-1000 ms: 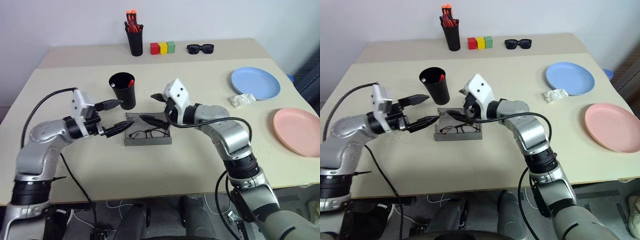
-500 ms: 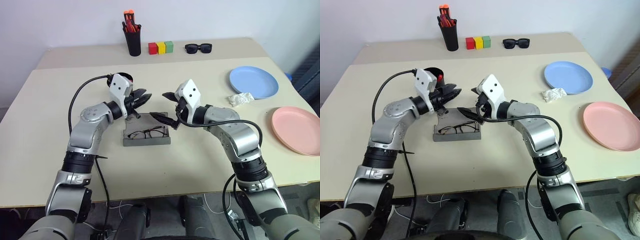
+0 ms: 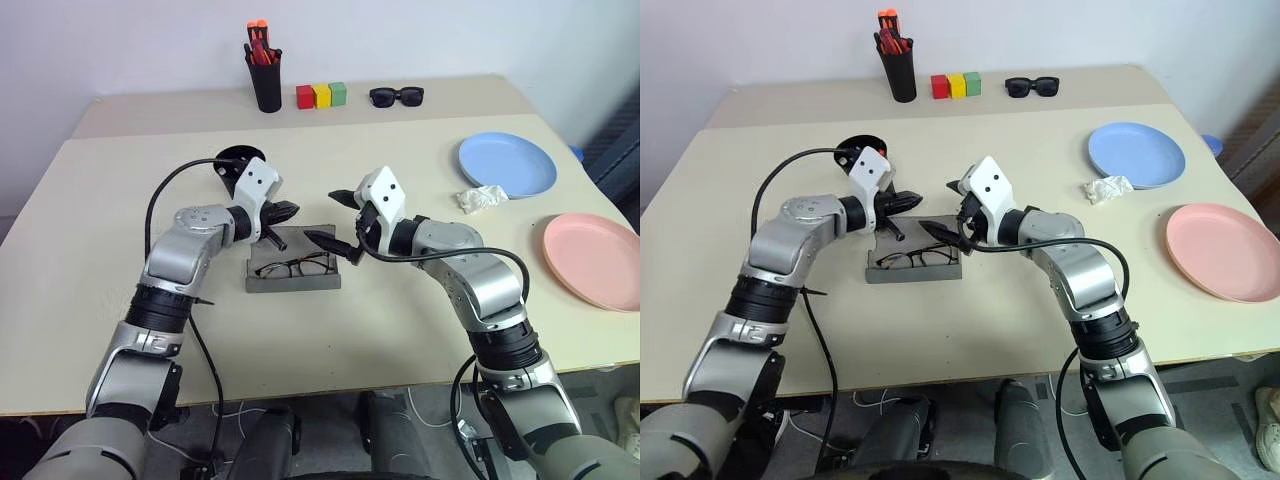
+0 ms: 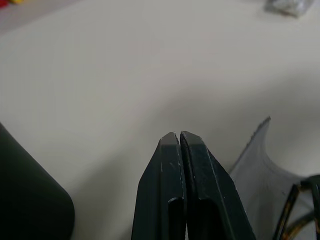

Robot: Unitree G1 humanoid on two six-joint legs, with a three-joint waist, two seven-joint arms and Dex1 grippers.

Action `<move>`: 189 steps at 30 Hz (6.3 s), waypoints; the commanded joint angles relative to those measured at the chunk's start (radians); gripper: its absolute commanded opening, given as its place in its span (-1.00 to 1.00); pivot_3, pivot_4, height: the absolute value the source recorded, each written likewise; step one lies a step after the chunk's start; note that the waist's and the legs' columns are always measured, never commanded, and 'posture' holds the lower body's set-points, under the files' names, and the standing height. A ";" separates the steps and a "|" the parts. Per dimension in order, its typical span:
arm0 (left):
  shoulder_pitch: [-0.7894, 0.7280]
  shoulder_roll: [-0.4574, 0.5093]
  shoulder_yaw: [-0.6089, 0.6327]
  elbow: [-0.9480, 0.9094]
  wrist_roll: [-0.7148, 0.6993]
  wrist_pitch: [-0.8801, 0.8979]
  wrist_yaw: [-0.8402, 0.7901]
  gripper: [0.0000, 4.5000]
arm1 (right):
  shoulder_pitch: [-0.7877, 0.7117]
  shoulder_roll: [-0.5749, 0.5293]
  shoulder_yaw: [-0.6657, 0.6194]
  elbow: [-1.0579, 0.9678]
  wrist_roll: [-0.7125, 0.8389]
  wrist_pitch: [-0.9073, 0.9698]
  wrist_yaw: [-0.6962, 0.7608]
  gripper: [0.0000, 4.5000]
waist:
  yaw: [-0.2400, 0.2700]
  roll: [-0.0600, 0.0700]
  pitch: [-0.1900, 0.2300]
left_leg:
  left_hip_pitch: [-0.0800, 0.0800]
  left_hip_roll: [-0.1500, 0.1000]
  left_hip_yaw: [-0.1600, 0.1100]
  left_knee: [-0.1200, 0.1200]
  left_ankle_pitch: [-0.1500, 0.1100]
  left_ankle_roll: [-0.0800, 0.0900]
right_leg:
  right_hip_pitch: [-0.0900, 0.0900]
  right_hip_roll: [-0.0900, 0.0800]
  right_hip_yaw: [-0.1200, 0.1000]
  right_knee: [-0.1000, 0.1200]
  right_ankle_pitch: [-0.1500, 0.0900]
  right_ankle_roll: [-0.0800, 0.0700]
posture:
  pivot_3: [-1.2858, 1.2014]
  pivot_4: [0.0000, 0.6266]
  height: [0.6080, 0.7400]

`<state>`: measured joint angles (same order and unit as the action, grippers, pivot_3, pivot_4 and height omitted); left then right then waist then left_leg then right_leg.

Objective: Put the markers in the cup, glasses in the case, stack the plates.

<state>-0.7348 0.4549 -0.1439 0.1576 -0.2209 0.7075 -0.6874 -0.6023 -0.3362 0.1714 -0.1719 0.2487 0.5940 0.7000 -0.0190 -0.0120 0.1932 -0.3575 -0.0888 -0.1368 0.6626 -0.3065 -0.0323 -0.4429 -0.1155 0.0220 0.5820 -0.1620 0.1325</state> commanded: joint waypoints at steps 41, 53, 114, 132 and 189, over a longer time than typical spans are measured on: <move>-0.081 0.025 0.029 0.011 -0.021 0.186 -0.100 -0.99 | 0.014 0.018 0.043 -0.055 -0.022 -0.040 -0.053 0.96 | -0.001 0.000 0.000 | 0.000 0.000 0.000 0.000 0.001 -0.001 | 0.000 0.000 0.000 0.001 0.000 0.000 | 0.03 -0.52 1.00; 0.023 0.076 0.058 -0.146 -0.100 0.315 -0.089 -0.99 | 0.003 0.022 0.042 -0.024 -0.043 -0.063 -0.057 0.96 | 0.002 0.000 0.000 | 0.001 0.000 0.000 0.000 0.001 -0.001 | 0.001 0.000 0.000 0.001 0.000 0.000 | 0.03 -0.52 1.00; 0.164 0.131 0.200 -0.320 -0.329 -0.066 -0.298 0.98 | 0.129 -0.397 -0.433 0.166 -0.070 0.037 -0.164 0.96 | 0.005 0.000 0.000 | 0.000 0.000 0.002 0.000 0.000 -0.001 | 0.000 -0.001 0.001 -0.001 0.000 -0.001 | 0.03 -0.52 1.00; 0.181 0.121 0.216 -0.285 -0.420 -0.175 -0.435 1.00 | 0.306 -0.462 -0.562 0.380 -0.077 0.212 -0.275 0.10 | 0.007 0.001 -0.001 | 0.002 0.000 0.004 0.001 0.000 0.001 | 0.004 -0.001 0.002 -0.002 0.000 0.000 | 0.03 -0.52 1.00; 0.183 0.017 0.232 -0.336 -0.431 -0.182 -0.178 1.00 | -0.289 -0.302 -0.253 1.169 -0.274 -0.605 -0.155 0.54 | -0.025 0.001 0.000 | 0.001 0.000 0.004 0.001 0.000 -0.001 | 0.002 0.000 0.002 -0.002 0.001 0.000 | 0.03 -0.52 1.00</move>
<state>-0.5261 0.4696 0.0890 -0.1651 -0.6542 0.5507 -0.8551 -0.8843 -0.6360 -0.0893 1.0083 -0.0072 0.0048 0.5730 -0.0445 -0.0113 0.1928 -0.3562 -0.0888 -0.1332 0.6631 -0.3059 -0.0330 -0.4406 -0.1159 0.0243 0.5803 -0.1615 0.1322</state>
